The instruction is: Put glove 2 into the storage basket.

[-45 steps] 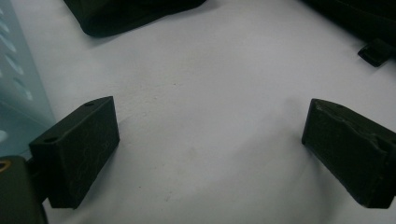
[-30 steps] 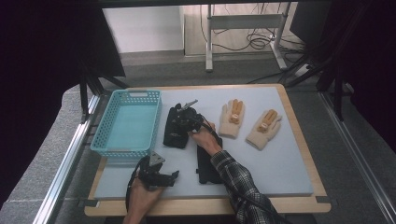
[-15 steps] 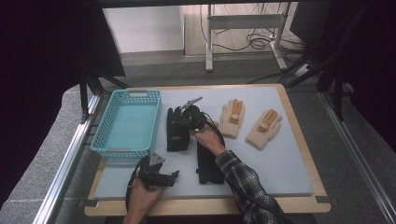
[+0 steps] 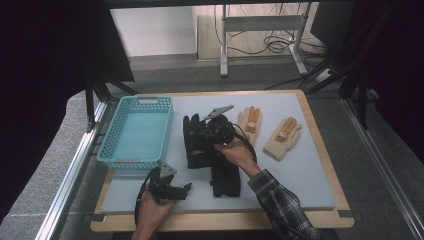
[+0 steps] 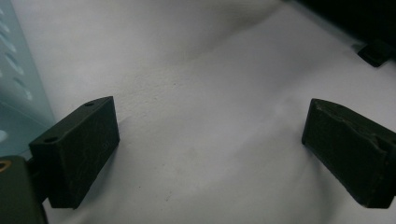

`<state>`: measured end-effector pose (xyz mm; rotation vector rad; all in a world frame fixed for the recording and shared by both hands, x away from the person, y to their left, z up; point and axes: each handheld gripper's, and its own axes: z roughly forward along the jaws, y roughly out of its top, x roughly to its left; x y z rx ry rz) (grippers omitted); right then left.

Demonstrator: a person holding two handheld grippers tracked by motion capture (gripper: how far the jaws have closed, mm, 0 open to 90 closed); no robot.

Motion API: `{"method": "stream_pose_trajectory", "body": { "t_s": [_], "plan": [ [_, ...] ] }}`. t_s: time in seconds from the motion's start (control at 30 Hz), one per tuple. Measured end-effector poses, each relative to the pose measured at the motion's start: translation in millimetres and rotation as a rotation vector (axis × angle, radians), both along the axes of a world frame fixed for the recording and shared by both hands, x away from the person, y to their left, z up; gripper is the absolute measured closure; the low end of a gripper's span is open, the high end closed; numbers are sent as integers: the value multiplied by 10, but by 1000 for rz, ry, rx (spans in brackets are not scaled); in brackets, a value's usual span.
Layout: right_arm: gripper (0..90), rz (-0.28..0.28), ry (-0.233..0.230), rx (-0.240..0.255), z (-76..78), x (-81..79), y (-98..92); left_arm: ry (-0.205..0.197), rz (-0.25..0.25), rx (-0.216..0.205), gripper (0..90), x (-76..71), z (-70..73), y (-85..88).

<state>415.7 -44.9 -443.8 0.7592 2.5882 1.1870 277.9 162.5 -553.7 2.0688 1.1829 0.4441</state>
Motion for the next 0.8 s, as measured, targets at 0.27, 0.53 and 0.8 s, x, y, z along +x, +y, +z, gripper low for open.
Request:
{"method": "stream_pose_trajectory", "body": {
  "t_s": [0.27, 0.53, 0.8],
  "plan": [
    [835, -25, -19, 18, 72, -392, -434, -2, 3, -4, 45, -1, -1, -3],
    [835, -64, -28, 15, -26, -657, -789, -1, 4, -3, 45, 0, -1, -4],
    [827, -127, 2, -29, -412, -648, -778, -1, 3, -1, 46, -1, 0, -1]
  ]
}}
